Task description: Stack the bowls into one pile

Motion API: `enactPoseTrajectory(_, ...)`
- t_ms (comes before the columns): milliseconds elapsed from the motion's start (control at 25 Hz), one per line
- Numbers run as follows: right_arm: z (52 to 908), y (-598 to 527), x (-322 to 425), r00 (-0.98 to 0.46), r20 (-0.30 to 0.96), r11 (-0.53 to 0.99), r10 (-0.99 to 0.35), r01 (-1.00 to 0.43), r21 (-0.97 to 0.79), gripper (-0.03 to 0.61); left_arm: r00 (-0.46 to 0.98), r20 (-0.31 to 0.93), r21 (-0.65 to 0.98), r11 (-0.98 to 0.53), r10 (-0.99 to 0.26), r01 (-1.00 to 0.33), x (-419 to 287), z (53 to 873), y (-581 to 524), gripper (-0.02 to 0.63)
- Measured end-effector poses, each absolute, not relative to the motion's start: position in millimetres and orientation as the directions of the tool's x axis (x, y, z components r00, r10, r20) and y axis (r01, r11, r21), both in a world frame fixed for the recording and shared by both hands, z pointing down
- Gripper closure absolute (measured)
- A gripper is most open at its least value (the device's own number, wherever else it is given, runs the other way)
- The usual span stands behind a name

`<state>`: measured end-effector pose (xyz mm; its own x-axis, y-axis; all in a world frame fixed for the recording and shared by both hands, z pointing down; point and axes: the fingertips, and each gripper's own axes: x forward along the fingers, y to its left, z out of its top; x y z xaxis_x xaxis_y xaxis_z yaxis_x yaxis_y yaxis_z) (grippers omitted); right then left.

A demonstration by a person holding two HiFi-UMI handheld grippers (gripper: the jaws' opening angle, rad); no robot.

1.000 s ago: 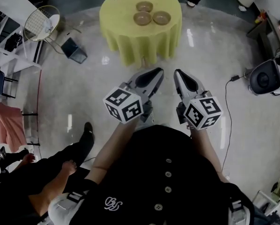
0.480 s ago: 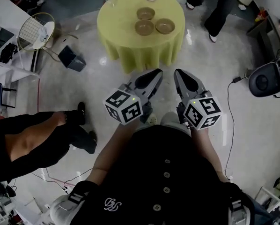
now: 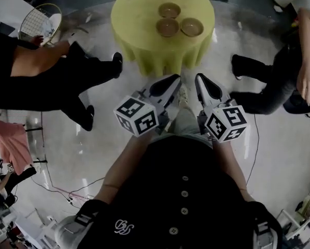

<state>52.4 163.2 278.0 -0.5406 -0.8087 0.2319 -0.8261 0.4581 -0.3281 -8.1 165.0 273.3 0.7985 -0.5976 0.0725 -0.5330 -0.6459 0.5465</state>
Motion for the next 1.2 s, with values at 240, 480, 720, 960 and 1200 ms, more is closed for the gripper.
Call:
enactPoseTrajectory(240,279,107,61,-0.541,0.227,0.463,-0.810,-0.827,-0.320,0.574,0.783,0.072,0.544,-0.634,-0.618,-0.550,-5,276,110,0.581)
enactPoseTrajectory(480,278,29,72,-0.566,0.226,0.492,-0.793,-0.814,-0.310,0.574,0.773,0.067,0.536,-0.631,-0.630,-0.561,10,274,36,0.581)
enactPoseTrajectory(720,267,-46,83,-0.590,0.212,0.527,-0.779,-0.800,-0.288,0.574,0.749,0.052,0.517,-0.624,-0.660,-0.586,20,263,-38,0.581)
enactPoseTrajectory(960,262,-83,100,-0.602,0.213,0.538,-0.770,-0.791,-0.293,0.574,0.735,0.054,0.518,-0.610,-0.676,-0.599,36,258,-73,0.581)
enactPoseTrajectory(1200,267,-109,109,-0.621,0.225,0.554,-0.751,-0.777,-0.299,0.574,0.718,0.068,0.527,-0.586,-0.693,-0.616,44,266,-97,0.581)
